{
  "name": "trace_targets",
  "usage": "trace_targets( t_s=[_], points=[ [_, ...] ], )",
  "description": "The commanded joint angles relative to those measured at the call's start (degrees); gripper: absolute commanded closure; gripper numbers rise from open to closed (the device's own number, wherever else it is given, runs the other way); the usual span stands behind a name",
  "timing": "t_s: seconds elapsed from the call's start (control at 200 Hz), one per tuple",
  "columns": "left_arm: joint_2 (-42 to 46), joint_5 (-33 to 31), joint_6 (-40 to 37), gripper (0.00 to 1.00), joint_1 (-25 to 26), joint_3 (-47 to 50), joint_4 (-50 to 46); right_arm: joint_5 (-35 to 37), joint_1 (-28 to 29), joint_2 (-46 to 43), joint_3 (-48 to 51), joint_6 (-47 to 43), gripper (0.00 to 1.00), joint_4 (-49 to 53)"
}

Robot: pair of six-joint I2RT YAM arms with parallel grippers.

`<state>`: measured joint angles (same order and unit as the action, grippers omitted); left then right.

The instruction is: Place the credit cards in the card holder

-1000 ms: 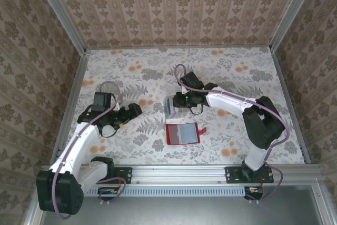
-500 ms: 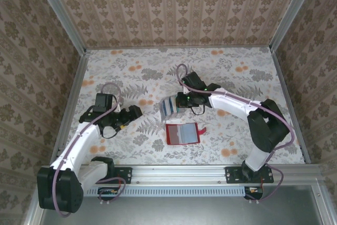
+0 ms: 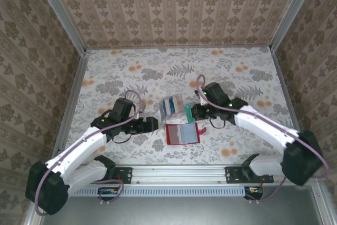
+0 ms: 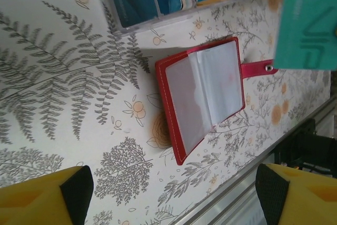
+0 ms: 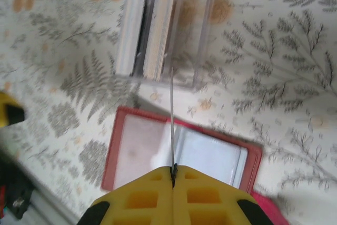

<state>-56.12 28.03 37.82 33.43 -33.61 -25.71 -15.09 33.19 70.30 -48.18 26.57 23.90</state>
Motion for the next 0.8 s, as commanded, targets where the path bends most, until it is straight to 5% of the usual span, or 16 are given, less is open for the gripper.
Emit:
trace_targets(
  t_s=[0.0,0.11,0.265,0.4,0.795],
  points=[
    [-4.3,-0.4,-0.9,0.17,2.7,0.5,3.8,-8.8,-0.4,-5.1,6.2,1.7,1.00,-2.5],
    [-8.7,-1.5,-0.8,0.22,6.0,0.2,8.3,-14.5,-0.7,-4.8,13.2,5.5,1.00,-10.1],
    [-15.8,-1.6,-2.5,0.46,8.9,-1.9,11.7,-26.7,-2.0,3.6,17.8,9.9,1.00,-23.2],
    [-18.9,-3.6,-1.3,0.55,10.3,-2.2,13.0,-28.4,-4.1,8.3,18.9,12.1,1.00,-27.8],
    [-23.3,-8.4,-0.5,0.57,10.8,-2.8,11.5,-33.8,-7.9,18.6,17.8,9.4,1.00,-28.1]
  ],
)
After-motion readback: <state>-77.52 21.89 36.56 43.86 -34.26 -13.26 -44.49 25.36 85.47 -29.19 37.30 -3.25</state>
